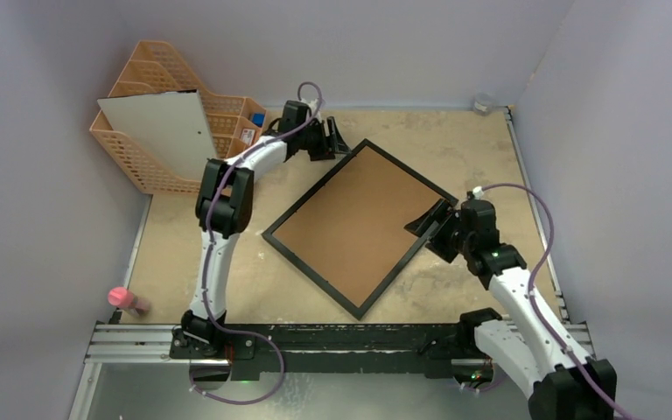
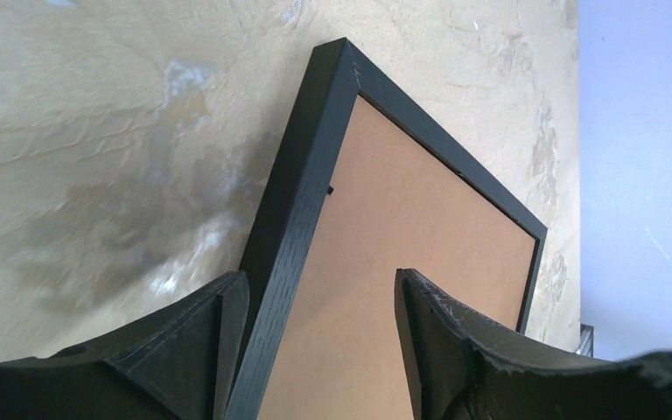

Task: Put the photo into the frame

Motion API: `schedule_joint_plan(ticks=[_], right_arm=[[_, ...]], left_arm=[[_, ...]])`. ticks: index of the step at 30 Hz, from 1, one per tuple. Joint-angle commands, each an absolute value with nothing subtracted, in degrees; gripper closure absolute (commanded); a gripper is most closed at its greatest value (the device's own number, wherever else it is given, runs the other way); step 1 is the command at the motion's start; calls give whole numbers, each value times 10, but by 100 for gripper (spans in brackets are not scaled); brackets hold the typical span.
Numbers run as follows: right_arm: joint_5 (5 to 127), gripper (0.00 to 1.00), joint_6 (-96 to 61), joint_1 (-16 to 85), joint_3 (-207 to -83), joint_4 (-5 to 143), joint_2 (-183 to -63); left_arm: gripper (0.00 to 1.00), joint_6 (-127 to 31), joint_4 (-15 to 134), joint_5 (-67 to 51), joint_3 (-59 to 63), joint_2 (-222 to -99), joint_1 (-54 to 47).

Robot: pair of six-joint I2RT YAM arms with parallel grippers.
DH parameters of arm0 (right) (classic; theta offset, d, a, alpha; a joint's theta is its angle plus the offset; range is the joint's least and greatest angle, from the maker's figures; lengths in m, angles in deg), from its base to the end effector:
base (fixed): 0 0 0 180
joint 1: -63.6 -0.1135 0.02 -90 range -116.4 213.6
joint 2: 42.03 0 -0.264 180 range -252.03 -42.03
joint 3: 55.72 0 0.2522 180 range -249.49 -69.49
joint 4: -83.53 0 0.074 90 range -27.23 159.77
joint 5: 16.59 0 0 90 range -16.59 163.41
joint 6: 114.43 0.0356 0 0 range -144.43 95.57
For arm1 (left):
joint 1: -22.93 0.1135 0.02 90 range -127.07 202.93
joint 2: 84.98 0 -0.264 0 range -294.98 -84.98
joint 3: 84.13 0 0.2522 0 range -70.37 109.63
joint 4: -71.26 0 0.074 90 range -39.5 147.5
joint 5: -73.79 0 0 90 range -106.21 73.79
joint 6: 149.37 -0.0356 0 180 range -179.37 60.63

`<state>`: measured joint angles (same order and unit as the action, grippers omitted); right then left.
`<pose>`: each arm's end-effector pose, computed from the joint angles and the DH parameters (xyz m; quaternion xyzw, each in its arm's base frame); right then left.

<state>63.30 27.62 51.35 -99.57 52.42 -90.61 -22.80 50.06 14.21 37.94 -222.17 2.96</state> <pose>0.1795 0.0454 0.2268 0.2642 0.8476 0.3077 0.3422 0.5028 -0.2019 0.1651 -0.0071 0.8691 -0.4125 0.2728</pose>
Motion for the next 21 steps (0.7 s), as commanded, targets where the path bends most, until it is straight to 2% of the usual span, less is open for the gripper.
schedule_joint_plan(ticks=[1, 4, 8, 15, 21], right_arm=[[646, 21, 248, 513, -1035, 488, -900], [585, 28, 236, 491, -1055, 566, -954], [563, 29, 238, 407, -1107, 669, -1073], [495, 31, 213, 293, -1257, 760, -1308], [444, 42, 174, 205, -1422, 758, -1478]], left_arm=[[36, -274, 417, 121, 384, -2101, 72], [36, -263, 364, 120, 336, -2020, 100], [36, -264, 331, 53, 202, -1905, 118], [39, -251, 306, -48, -11, -1738, 128], [50, -233, 338, -39, -182, -1612, 146]])
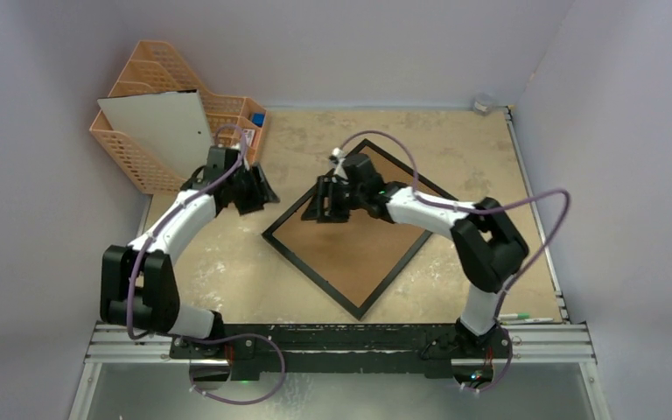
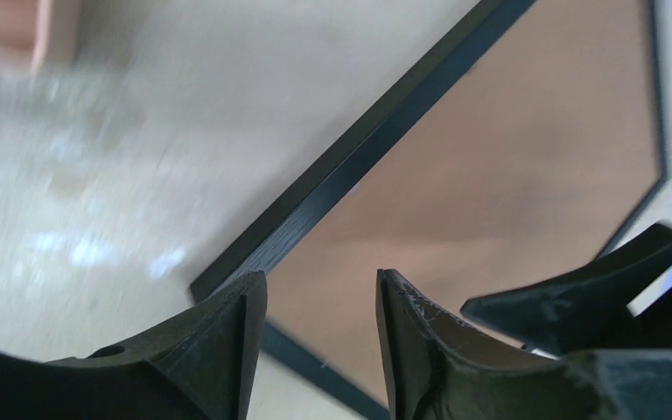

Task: Put the photo into the frame

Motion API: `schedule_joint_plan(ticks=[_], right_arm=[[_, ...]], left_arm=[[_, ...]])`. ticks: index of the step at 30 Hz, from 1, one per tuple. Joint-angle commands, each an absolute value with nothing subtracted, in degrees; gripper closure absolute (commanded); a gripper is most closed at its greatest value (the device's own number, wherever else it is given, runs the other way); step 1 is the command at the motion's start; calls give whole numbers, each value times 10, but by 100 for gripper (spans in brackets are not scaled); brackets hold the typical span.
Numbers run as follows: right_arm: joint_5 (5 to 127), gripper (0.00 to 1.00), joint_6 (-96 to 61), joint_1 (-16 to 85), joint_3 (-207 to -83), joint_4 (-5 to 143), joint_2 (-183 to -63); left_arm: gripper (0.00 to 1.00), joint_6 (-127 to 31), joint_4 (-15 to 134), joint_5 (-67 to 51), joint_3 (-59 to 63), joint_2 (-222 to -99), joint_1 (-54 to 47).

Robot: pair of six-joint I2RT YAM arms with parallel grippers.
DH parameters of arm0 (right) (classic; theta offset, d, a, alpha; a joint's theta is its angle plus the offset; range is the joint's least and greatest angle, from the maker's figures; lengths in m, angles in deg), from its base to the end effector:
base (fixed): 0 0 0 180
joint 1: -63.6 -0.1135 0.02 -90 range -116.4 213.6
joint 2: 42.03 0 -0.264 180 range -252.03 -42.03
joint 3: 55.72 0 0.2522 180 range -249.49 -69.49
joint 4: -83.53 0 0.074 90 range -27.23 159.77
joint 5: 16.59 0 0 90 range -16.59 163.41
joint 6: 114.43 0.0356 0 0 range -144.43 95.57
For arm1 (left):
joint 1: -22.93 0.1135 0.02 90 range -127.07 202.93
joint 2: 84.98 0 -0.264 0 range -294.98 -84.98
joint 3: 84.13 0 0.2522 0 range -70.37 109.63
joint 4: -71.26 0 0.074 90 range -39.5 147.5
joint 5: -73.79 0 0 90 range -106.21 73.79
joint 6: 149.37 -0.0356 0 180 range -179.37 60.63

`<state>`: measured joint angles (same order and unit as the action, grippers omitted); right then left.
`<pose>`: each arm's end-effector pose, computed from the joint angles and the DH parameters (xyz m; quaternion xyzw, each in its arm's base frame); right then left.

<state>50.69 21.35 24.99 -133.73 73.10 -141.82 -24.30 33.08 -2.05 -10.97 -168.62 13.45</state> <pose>0.2958 0.2538 0.2231 -0.0413 0.8626 0.4460 0.2351 0.3048 -0.0597 0.2485 -0.1632 0.9151 -0.2395 0.2804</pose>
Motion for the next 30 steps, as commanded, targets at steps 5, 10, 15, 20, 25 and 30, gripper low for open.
schedule_joint_plan(ticks=[5, 10, 15, 20, 25, 30], right_arm=[[402, 67, 149, 168, -1490, 740, -1564], [376, 79, 119, 158, -1502, 719, -1593], [381, 80, 87, 157, -1513, 686, -1606], [385, 82, 70, 157, -1514, 649, -1629], [378, 82, 52, 161, -1513, 614, -1640], [384, 82, 52, 161, -1509, 605, -1648]], left_arm=[[58, -218, 354, -32, -272, -1572, 154], [58, -189, 409, 26, -333, -1588, 157], [56, -177, 464, 83, -356, -1640, 157], [60, -181, 449, 50, -361, -1657, 159], [63, -190, 414, 8, -357, -1659, 161], [65, -193, 409, 3, -355, -1663, 163]])
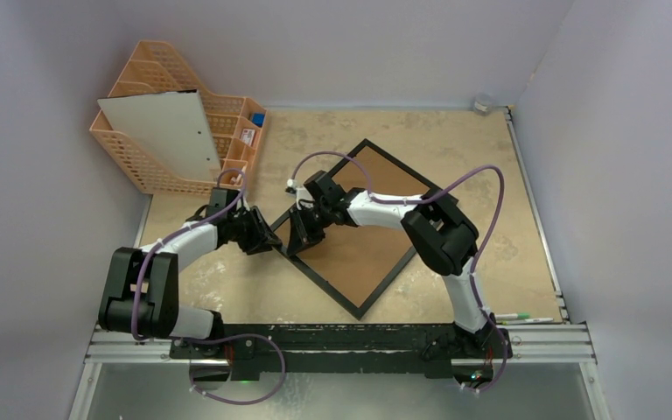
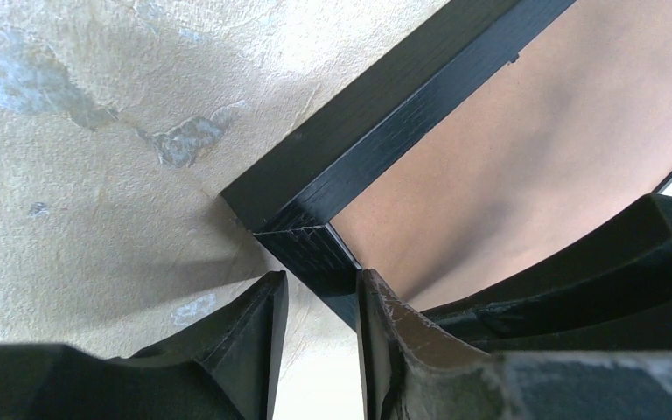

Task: Put the photo into the frame

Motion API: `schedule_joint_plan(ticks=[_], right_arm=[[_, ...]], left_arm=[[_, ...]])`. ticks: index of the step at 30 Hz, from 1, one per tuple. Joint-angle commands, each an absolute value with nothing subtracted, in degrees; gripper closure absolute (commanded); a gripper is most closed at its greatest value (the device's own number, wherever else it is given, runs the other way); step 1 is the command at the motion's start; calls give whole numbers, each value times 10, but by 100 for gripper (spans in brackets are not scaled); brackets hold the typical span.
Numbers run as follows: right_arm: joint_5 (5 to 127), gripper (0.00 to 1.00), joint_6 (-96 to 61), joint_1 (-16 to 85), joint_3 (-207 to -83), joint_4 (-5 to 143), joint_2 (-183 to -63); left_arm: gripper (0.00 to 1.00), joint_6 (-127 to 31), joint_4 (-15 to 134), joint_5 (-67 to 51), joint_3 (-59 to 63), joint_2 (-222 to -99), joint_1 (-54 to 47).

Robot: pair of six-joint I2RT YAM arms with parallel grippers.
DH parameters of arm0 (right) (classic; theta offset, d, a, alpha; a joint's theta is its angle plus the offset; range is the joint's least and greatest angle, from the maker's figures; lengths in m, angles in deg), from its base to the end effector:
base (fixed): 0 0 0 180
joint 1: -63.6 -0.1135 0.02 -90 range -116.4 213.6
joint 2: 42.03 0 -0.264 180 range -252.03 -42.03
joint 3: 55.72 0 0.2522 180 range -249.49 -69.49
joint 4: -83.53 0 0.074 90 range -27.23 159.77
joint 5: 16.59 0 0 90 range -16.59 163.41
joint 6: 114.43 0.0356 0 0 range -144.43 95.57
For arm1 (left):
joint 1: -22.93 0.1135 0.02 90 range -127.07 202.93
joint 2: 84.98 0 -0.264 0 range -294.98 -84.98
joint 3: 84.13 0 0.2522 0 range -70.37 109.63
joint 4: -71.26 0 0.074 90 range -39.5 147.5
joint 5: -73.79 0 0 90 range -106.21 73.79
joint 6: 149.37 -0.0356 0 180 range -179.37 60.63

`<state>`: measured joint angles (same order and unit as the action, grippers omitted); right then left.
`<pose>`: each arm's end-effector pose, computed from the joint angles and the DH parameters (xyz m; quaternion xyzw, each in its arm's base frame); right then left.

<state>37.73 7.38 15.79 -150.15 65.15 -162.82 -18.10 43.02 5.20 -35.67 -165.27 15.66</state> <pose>0.2897 0.3505 0.1559 -0.2390 0.8537 0.4517 0.1003 0.2396 -0.0437 0.1479 -0.2317 0.9218 -0.2679 0.1575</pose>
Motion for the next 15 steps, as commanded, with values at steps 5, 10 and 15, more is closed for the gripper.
schedule_joint_plan(ticks=[5, 10, 15], right_arm=[[406, 84, 57, 175, -1498, 607, -1662], [408, 86, 48, 203, -1473, 618, -1688], [414, 88, 52, 224, -1451, 639, -1699]], left_arm=[[66, -196, 402, -3, -353, -1664, 164], [67, -204, 393, 5, -350, -1672, 164], [67, -206, 391, 9, -352, -1677, 164]])
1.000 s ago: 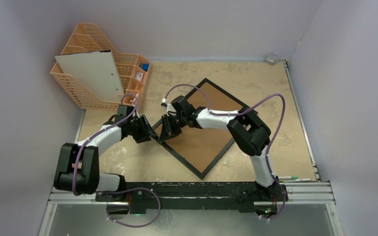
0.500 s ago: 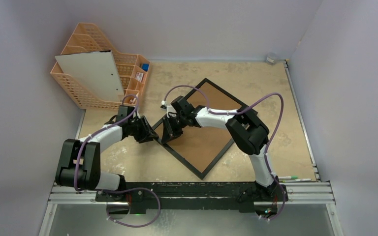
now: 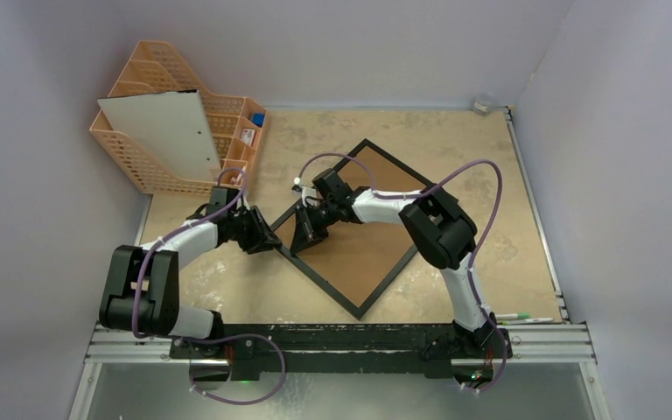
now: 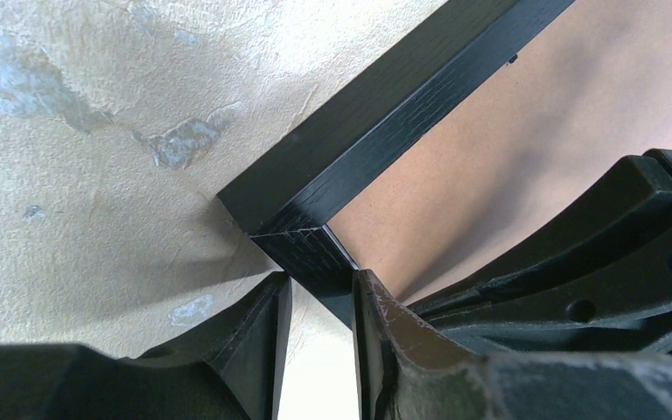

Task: Put the photo into the frame

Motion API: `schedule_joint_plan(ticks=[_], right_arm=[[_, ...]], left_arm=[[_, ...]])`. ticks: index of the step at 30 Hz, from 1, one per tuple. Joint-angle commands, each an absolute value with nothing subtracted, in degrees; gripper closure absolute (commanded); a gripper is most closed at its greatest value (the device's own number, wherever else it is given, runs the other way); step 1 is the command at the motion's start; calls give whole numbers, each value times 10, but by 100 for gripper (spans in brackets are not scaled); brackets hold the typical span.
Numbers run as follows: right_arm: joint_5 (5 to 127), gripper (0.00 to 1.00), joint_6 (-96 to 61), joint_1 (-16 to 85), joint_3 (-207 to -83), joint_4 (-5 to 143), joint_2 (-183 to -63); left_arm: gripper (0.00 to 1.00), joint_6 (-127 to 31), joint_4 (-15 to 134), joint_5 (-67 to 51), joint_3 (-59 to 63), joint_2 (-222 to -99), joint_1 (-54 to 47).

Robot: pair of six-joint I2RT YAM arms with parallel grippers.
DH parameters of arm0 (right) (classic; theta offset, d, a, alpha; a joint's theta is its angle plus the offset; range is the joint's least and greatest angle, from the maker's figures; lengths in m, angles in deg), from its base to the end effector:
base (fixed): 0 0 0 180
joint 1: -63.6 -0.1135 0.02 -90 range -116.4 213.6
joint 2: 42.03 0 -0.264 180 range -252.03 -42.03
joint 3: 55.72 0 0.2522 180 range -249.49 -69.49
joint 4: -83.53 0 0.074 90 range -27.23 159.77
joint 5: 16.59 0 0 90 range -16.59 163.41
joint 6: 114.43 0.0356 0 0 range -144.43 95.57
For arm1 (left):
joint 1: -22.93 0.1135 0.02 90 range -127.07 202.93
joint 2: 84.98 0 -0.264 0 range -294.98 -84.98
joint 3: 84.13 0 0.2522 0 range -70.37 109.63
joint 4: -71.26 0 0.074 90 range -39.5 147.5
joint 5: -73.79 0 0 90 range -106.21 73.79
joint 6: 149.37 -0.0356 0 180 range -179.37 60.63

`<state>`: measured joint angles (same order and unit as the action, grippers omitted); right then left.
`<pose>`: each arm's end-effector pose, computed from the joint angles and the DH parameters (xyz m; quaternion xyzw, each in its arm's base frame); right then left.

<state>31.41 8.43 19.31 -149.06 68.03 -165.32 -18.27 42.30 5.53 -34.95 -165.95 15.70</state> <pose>0.3083 0.3340 0.1367 -0.2212 0.8461 0.4799 0.0699 0.2416 -0.0439 0.1480 -0.2312 0.9229 -0.2680 0.1515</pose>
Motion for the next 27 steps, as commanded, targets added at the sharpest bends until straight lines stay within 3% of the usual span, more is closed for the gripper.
schedule_joint_plan(ticks=[1, 13, 27], right_arm=[[416, 88, 49, 227, -1451, 640, -1701], [492, 90, 30, 255, -1461, 594, -1732], [598, 81, 20, 259, -1460, 561, -1730]], left_arm=[[68, -207, 392, 11, -353, -1677, 164], [69, -207, 393, 18, -356, -1685, 164], [69, -209, 384, 3, -353, -1686, 164]])
